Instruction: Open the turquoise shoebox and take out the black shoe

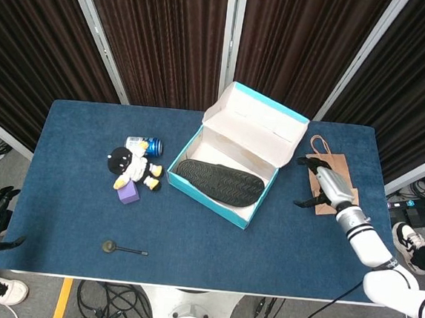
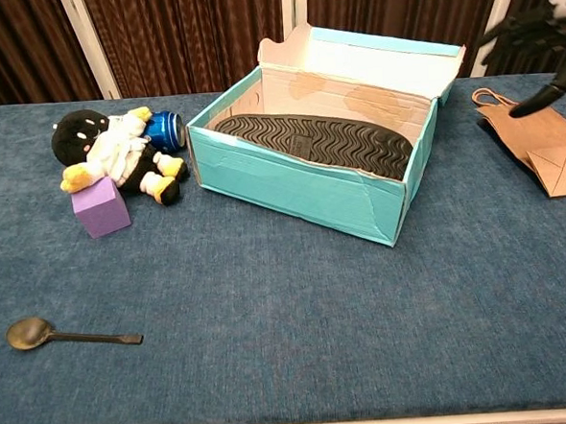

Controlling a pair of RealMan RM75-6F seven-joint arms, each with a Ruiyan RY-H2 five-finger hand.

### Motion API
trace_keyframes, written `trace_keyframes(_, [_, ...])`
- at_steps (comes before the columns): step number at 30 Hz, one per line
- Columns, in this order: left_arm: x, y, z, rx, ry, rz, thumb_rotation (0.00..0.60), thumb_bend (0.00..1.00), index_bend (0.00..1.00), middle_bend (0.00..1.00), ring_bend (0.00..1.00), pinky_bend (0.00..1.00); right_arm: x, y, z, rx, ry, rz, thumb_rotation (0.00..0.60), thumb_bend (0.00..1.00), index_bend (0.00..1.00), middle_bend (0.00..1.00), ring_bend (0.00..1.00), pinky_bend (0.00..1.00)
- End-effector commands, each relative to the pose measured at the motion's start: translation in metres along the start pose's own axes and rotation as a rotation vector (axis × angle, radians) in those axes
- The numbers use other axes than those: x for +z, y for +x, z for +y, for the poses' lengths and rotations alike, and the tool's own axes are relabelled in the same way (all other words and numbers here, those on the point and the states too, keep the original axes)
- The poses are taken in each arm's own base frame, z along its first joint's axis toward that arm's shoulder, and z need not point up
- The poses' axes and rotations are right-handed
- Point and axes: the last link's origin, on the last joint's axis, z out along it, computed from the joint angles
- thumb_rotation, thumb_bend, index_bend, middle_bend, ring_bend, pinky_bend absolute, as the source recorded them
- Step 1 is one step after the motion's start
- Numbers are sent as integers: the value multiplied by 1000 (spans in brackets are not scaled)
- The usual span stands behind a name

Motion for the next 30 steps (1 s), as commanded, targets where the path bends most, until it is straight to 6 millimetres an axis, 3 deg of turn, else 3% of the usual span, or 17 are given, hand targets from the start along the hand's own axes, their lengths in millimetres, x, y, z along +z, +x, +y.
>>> trace_keyframes(1, [-1, 0, -1, 1, 3, -1, 600, 0, 129, 87, 13, 55, 13, -5, -40, -42, 132, -9, 600, 9, 170, 179, 0, 8])
trace_keyframes(8, [-6, 1, -4, -3, 15, 7, 600, 0, 129, 87, 13, 55, 65, -32, -98, -161, 205, -110, 600, 11, 170, 157, 0, 50])
trace_keyframes(12, [-8, 1, -7, -2, 24, 10, 600, 0, 129, 87, 13, 55, 93, -53, -113, -230, 189, -139, 600, 12, 171, 149, 0, 71])
trace_keyframes(21, [-10, 1, -12, 2, 40, 12, 600, 0, 130, 87, 13, 55, 128, -104, -119, -370, 118, -200, 600, 12, 168, 136, 0, 122])
trace_keyframes(30, [-11, 0, -15, 1, 47, 10, 600, 0, 130, 87, 13, 55, 138, -127, -120, -473, 93, -219, 600, 22, 160, 166, 19, 137])
